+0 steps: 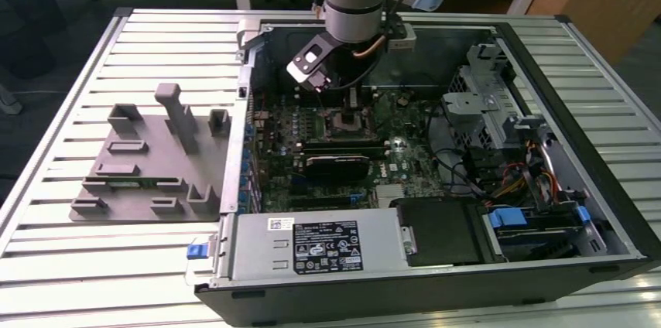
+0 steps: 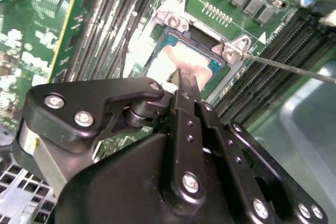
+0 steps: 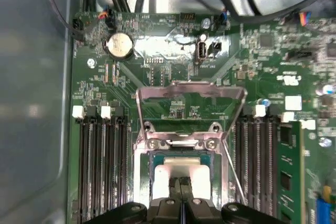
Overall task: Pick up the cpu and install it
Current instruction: 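Place the cpu into insertion slot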
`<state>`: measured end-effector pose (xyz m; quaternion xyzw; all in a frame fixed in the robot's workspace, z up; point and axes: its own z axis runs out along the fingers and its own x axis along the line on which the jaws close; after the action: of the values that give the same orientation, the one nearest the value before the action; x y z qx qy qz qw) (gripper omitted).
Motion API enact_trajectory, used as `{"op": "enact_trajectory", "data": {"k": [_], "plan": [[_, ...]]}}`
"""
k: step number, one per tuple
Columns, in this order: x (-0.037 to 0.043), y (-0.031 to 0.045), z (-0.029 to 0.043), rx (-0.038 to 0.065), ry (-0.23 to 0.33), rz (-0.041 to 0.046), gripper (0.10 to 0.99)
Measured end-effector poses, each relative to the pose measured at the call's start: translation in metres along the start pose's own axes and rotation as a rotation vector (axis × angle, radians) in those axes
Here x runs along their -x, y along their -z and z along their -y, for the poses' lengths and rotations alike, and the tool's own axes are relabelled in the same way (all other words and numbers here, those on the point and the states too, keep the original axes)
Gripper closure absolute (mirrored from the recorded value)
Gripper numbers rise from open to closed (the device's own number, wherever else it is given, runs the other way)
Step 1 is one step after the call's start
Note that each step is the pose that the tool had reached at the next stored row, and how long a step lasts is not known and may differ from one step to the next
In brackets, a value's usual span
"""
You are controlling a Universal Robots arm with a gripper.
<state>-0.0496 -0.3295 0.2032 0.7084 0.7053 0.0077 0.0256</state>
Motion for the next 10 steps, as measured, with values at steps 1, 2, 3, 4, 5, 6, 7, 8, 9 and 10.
{"op": "enact_trajectory", "data": {"k": [1, 2, 3, 4, 5, 6, 7, 8, 9, 10], "plan": [[0.0002, 0.0036, -0.0001, 0.000, 0.000, 0.0003, 0.980], [0.0002, 0.0068, -0.0003, 0.000, 0.000, 0.0004, 0.980], [0.0003, 0.0103, -0.0004, 0.000, 0.000, 0.0004, 0.980], [0.0005, 0.0145, -0.0006, 0.000, 0.000, 0.0006, 0.980], [0.0006, 0.0187, -0.0008, 0.000, 0.000, 0.0006, 0.980], [0.0007, 0.0229, -0.0010, 0.000, 0.000, 0.0006, 0.980], [0.0008, 0.0272, -0.0012, 0.000, 0.000, 0.0004, 0.980], [0.0009, 0.0319, -0.0014, 0.000, 0.000, 0.0007, 0.980], [0.0010, 0.0363, -0.0016, 0.000, 0.000, 0.0005, 0.980], [0.0011, 0.0405, -0.0018, 0.000, 0.000, 0.0005, 0.980]]}}
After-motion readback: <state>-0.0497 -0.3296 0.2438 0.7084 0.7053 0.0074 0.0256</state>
